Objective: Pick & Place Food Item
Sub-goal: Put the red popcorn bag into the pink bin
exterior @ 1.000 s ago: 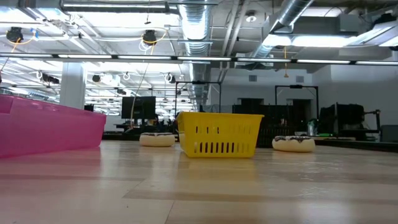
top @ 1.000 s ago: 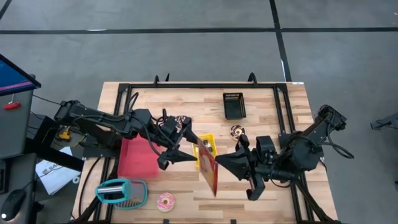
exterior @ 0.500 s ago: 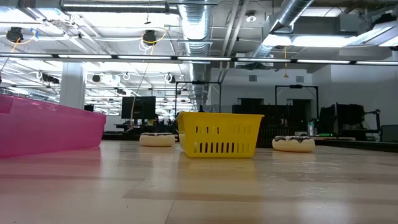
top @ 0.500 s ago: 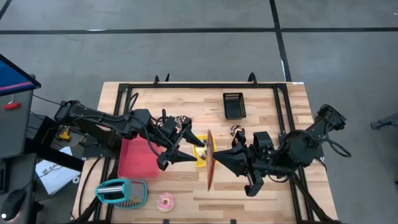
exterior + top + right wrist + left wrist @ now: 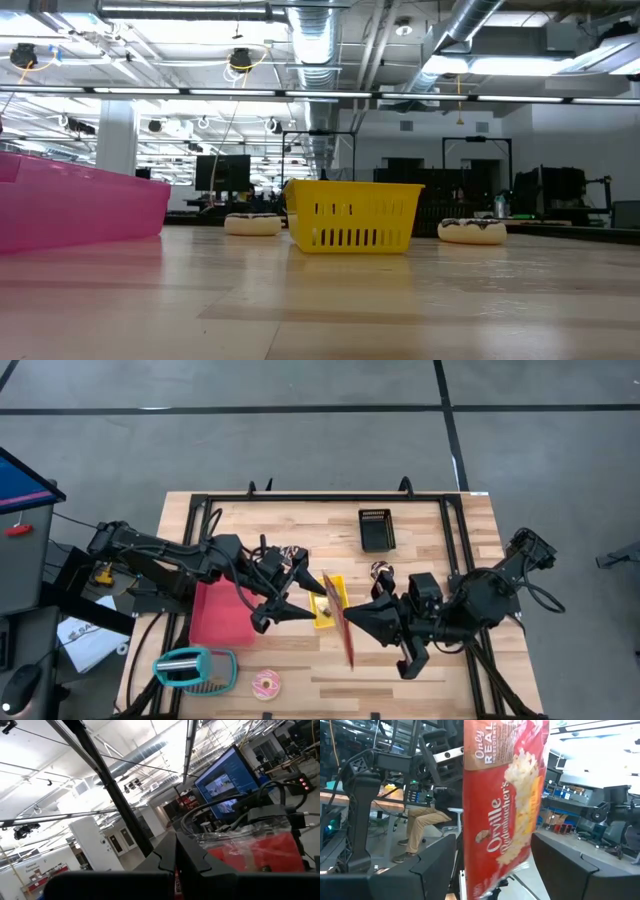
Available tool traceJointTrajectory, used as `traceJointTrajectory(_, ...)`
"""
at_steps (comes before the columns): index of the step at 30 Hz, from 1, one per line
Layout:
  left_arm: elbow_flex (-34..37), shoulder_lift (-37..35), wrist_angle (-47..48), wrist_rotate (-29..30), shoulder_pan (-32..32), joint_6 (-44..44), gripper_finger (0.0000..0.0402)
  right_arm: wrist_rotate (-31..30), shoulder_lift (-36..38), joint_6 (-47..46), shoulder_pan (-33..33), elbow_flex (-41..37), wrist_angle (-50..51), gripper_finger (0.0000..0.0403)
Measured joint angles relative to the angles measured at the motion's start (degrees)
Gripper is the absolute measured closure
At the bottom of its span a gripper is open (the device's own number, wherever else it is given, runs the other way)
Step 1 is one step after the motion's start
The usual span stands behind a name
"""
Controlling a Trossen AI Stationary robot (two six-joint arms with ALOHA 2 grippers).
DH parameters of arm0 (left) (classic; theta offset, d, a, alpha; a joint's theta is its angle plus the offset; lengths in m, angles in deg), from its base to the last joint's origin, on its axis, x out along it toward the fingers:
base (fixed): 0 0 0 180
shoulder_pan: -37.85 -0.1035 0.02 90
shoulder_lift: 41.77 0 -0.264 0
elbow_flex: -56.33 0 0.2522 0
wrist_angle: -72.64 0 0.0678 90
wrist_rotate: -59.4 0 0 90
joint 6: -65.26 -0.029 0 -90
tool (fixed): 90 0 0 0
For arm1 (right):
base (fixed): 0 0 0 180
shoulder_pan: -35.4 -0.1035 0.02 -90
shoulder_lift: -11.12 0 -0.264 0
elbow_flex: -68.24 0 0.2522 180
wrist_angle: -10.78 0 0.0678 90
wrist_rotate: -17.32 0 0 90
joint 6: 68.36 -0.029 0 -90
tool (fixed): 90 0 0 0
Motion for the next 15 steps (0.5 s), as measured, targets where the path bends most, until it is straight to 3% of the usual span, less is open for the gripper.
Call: traceJointTrajectory(15,0.00,0.00,-1.55,-0.21,0.00,0.22,0.0145,1.53,0.00,0.44,0.52,0.00,-0.91,0.0403)
